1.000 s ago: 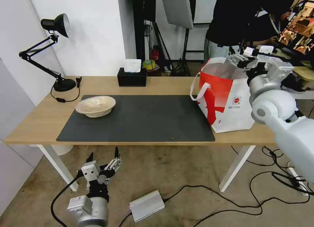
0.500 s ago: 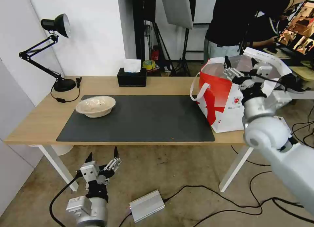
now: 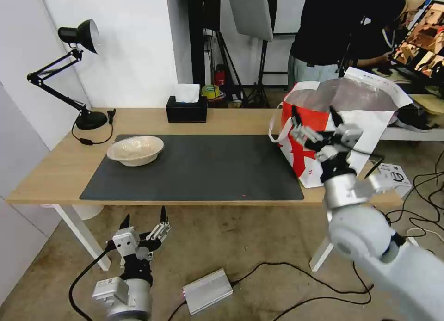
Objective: Pick up the trash from the table and place it into the takeout bag.
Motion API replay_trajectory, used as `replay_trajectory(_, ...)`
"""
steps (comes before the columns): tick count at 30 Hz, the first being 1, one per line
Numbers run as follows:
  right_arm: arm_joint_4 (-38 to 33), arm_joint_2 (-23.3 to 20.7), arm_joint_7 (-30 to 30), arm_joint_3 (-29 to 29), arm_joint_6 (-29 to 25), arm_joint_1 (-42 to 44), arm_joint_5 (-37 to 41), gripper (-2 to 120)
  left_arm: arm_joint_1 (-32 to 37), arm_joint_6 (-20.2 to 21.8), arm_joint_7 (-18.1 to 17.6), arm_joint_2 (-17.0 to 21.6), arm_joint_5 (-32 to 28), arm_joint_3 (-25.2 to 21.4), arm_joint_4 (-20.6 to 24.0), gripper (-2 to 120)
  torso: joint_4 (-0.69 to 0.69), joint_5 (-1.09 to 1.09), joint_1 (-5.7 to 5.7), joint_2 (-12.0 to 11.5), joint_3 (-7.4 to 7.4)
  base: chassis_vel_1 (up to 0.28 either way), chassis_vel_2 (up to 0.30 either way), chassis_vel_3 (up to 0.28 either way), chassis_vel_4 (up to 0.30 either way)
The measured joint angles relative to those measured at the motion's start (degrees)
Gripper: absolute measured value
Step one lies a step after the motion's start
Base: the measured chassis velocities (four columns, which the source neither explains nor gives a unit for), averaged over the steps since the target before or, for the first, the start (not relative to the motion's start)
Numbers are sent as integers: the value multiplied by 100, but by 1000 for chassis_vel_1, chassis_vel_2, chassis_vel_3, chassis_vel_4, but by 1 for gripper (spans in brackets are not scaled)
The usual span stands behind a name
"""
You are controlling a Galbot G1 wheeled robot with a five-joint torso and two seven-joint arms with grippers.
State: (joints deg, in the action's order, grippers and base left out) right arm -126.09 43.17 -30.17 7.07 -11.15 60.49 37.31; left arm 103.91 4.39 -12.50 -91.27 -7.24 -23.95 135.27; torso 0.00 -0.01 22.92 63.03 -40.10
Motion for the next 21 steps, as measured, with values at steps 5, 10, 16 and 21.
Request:
replay_trajectory(5, -45, 74, -31, -6, -58, 536, -306, 100, 22, -25, 0, 0, 5, 8, 3, 100, -1, 0, 0, 0, 0, 0, 0, 0, 0)
replay_trajectory(10, -86, 111, -117, -73, -75, 879, -473, 100, 51, -50, 0, 0, 15, 12, 8, 100, 0, 0, 0, 0, 0, 0, 0, 0, 0)
replay_trajectory(16, -130, 144, -240, -216, -73, 1248, -758, 100, 70, -63, 0, 1, 23, 16, 18, 100, -1, 0, 0, 0, 0, 0, 0, 0, 0)
replay_trajectory(21, -142, 143, -380, -405, -61, 1498, -952, 100, 72, -64, 0, 1, 27, 30, 17, 100, 0, 0, 0, 0, 0, 0, 0, 0, 0)
